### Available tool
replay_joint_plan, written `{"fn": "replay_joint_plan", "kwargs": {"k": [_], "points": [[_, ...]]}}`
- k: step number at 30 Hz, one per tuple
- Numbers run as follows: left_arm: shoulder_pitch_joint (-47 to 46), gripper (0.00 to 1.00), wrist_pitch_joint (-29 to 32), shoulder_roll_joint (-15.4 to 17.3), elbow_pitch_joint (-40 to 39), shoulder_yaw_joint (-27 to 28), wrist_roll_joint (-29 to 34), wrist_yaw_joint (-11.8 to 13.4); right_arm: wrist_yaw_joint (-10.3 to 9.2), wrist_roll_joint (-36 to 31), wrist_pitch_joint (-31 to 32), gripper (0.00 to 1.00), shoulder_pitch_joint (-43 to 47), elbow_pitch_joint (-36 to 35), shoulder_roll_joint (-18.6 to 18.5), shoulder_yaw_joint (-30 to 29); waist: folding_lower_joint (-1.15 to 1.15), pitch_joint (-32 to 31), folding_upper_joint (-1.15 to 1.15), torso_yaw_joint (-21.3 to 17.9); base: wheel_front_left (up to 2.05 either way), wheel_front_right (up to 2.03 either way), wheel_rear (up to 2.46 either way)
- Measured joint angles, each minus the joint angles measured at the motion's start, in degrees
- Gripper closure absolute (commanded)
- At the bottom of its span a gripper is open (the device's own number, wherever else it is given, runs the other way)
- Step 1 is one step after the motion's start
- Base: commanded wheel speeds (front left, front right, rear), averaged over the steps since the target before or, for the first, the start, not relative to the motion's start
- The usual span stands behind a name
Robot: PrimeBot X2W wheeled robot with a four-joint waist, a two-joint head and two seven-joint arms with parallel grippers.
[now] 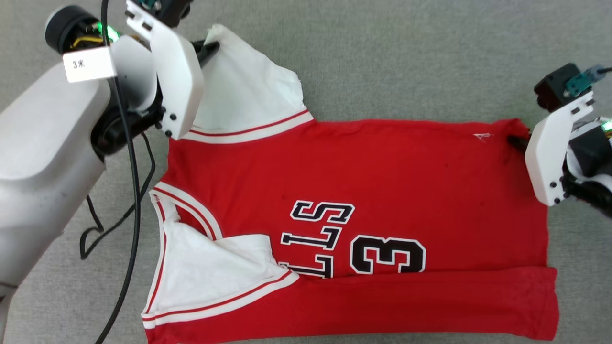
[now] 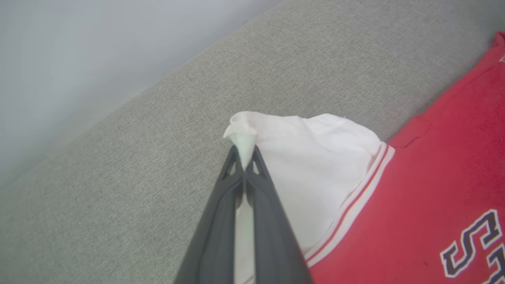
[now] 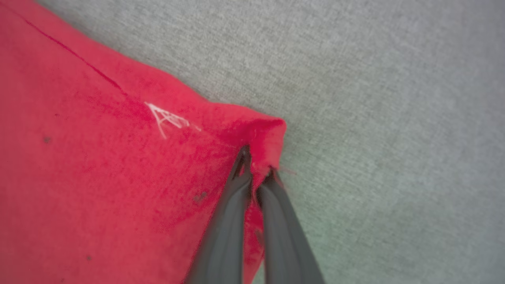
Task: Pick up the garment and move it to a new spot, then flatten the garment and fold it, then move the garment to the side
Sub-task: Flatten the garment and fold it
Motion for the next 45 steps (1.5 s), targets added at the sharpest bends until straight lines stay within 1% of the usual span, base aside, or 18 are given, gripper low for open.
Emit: {"fn": "replay_joint_plan", "kwargs": {"k": [3,8,9,10,14,21,26,31,36,38,41,45], "points": [[2.13,1.00,-1.20,1.35,-0.78,0.08,-0.46,0.10,0.00,0.64,-3.85,1.00,1.15,-0.05,-0.08,0.55,0.00,-2.19,0.00,-0.40,0.00,0.00,0.00],[6.59,1.00,-2.29,3.50,-3.65,0.07,-1.67,1.00,0.00,2.05,-9.15,1.00,4.21,-1.19,-1.23,0.10,0.00,-6.13,0.00,-0.77,0.00,0.00,0.00],[7.66,1.00,-2.47,4.20,-4.45,0.10,-2.03,1.44,0.00,2.24,-9.80,1.00,4.92,-1.64,-1.45,0.12,0.00,-6.92,0.00,-0.83,0.00,0.00,0.00],[7.66,1.00,-2.47,4.20,-4.45,0.10,-2.03,1.44,0.00,2.24,-9.80,1.00,4.92,-1.64,-1.45,0.12,0.00,-6.92,0.00,-0.83,0.00,0.00,0.00],[12.11,1.00,-3.19,6.94,-7.92,0.19,-3.39,2.98,0.00,2.33,-12.10,1.00,8.07,-3.54,-2.45,-0.03,0.00,-9.78,0.00,-1.02,0.00,0.00,0.00],[20.93,1.00,-4.23,11.89,-15.36,-0.25,-5.32,7.01,0.01,2.98,-14.34,1.00,14.47,-7.06,-3.90,-1.58,0.00,-13.93,0.00,-0.83,0.00,0.00,0.00],[28.04,1.00,-4.94,15.92,-20.65,-1.01,-7.06,10.74,0.00,3.10,-15.02,1.00,20.25,-10.01,-5.11,-3.38,0.00,-16.02,0.00,-0.38,0.00,0.00,0.00],[34.76,1.00,-7.00,18.49,-24.30,-1.41,-9.17,13.86,0.01,3.52,-15.12,1.00,26.41,-13.55,-5.68,-5.70,0.00,-17.32,0.00,0.28,0.00,0.00,0.00],[40.22,1.00,-8.68,18.89,-26.01,-2.72,-10.77,15.99,0.01,3.74,-14.24,1.00,32.42,-16.68,-6.10,-8.03,0.00,-17.85,0.00,0.96,0.00,0.00,0.00],[41.90,1.00,-9.25,18.78,-26.15,-3.12,-11.59,16.47,0.00,3.77,-13.73,1.00,34.58,-17.63,-6.10,-9.12,0.00,-17.86,0.00,1.18,0.00,0.00,0.00],[43.96,1.00,-10.20,18.67,-25.84,-3.60,-11.82,17.01,0.01,3.69,-12.95,1.00,37.49,-18.73,-6.02,-10.82,0.00,-17.72,0.00,1.33,0.00,0.00,0.00],[45.38,1.00,-11.25,17.16,-24.07,-4.07,-13.05,16.96,0.00,3.08,-11.69,1.00,40.08,-18.74,-5.16,-12.76,0.00,-16.88,0.00,1.43,0.00,0.00,0.00]]}}
